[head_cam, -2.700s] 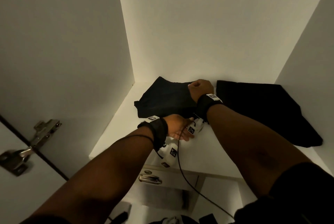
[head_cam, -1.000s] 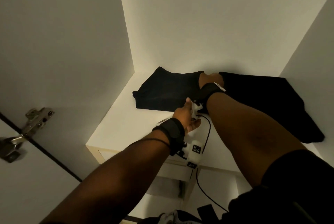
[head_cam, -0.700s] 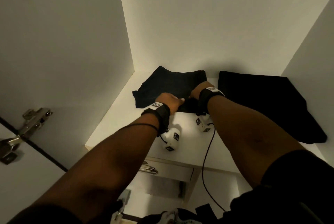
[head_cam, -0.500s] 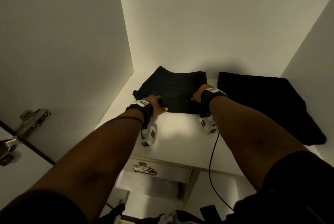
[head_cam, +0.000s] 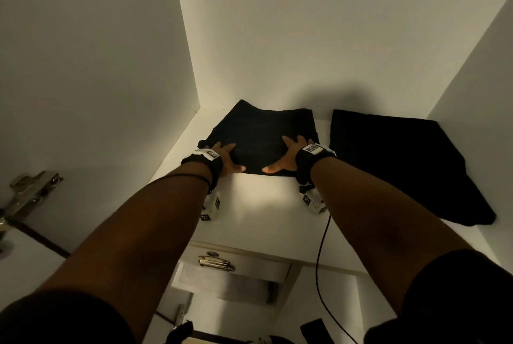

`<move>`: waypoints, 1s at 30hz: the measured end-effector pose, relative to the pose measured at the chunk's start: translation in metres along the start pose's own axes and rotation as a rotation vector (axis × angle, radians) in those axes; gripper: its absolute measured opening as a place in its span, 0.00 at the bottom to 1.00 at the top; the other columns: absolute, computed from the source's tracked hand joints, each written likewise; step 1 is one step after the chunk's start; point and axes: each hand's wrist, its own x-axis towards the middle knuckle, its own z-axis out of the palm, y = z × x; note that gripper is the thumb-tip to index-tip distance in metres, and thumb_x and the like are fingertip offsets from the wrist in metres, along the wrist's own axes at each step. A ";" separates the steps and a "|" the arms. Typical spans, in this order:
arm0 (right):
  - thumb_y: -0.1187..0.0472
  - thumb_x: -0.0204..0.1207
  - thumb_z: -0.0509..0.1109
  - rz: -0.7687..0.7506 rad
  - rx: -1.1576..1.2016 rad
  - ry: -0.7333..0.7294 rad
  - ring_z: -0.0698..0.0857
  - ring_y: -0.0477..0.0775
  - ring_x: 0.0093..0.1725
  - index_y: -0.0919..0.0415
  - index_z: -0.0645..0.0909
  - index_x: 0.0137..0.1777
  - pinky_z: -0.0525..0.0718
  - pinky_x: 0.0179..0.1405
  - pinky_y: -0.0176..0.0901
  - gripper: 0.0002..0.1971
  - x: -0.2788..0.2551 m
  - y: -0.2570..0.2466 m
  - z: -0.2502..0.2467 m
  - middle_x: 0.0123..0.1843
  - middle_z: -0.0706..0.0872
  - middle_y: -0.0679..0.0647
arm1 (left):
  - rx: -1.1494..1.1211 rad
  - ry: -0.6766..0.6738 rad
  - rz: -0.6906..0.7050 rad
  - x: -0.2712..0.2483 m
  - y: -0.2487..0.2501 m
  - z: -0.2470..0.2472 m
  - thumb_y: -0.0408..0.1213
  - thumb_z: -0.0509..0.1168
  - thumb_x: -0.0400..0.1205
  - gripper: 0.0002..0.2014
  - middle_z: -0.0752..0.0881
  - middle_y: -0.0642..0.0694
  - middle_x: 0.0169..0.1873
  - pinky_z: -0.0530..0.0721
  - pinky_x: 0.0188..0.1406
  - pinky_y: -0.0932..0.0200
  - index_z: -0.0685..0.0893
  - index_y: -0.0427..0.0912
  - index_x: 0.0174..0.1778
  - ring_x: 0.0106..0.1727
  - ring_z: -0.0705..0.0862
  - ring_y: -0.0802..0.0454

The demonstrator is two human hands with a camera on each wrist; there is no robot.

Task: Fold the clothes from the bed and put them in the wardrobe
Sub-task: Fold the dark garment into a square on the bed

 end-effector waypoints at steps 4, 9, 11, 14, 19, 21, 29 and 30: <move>0.32 0.67 0.78 -0.253 -0.103 0.277 0.83 0.62 0.64 0.52 0.73 0.75 0.83 0.64 0.59 0.41 -0.025 -0.016 -0.001 0.70 0.81 0.57 | 0.041 0.115 0.071 -0.010 0.005 0.008 0.65 0.68 0.80 0.43 0.55 0.41 0.88 0.62 0.84 0.36 0.58 0.56 0.89 0.87 0.58 0.30; 0.46 0.76 0.77 -0.270 -0.148 0.182 0.84 0.57 0.51 0.56 0.80 0.63 0.83 0.53 0.51 0.21 -0.040 -0.033 0.009 0.55 0.85 0.55 | 0.047 0.103 0.142 -0.028 0.013 0.017 0.64 0.70 0.78 0.43 0.68 0.44 0.83 0.74 0.78 0.40 0.63 0.56 0.87 0.80 0.72 0.38; 0.45 0.77 0.76 -0.263 -0.129 0.184 0.84 0.58 0.52 0.55 0.78 0.65 0.85 0.56 0.52 0.22 -0.042 -0.030 0.012 0.57 0.85 0.55 | 0.054 0.090 0.095 -0.038 0.012 0.021 0.65 0.68 0.80 0.45 0.58 0.43 0.88 0.64 0.83 0.37 0.56 0.56 0.89 0.87 0.60 0.35; 0.42 0.77 0.75 -0.285 -0.143 0.204 0.85 0.62 0.61 0.55 0.74 0.72 0.85 0.64 0.58 0.29 -0.047 -0.027 0.016 0.63 0.84 0.57 | 0.069 0.089 0.069 -0.058 0.011 0.029 0.65 0.67 0.81 0.46 0.50 0.41 0.90 0.58 0.85 0.39 0.51 0.56 0.90 0.88 0.53 0.32; 0.34 0.72 0.76 -0.251 -0.140 0.122 0.74 0.67 0.78 0.55 0.61 0.85 0.78 0.74 0.65 0.48 -0.057 -0.026 0.023 0.82 0.71 0.60 | 0.034 0.001 0.095 -0.092 0.009 0.049 0.65 0.64 0.83 0.43 0.49 0.43 0.90 0.60 0.85 0.41 0.52 0.56 0.90 0.87 0.59 0.35; 0.29 0.66 0.77 -0.263 -0.157 0.072 0.58 0.68 0.87 0.52 0.50 0.89 0.64 0.82 0.70 0.59 -0.065 -0.021 0.031 0.90 0.55 0.60 | 0.049 0.006 0.111 -0.102 0.007 0.058 0.65 0.61 0.84 0.41 0.49 0.44 0.90 0.59 0.86 0.38 0.52 0.58 0.90 0.88 0.56 0.35; 0.26 0.64 0.76 -0.204 -0.162 0.092 0.47 0.65 0.90 0.41 0.45 0.89 0.56 0.83 0.74 0.60 -0.129 -0.015 0.061 0.92 0.47 0.54 | 0.003 0.259 0.141 -0.147 0.001 0.116 0.65 0.42 0.87 0.33 0.47 0.47 0.90 0.49 0.84 0.30 0.50 0.58 0.89 0.90 0.48 0.40; 0.27 0.68 0.74 -0.169 -0.120 0.061 0.52 0.63 0.89 0.43 0.49 0.89 0.58 0.84 0.70 0.56 -0.139 -0.014 0.069 0.91 0.51 0.53 | -0.005 0.278 0.170 -0.153 -0.002 0.121 0.65 0.41 0.87 0.34 0.47 0.47 0.90 0.49 0.85 0.31 0.50 0.58 0.89 0.90 0.47 0.40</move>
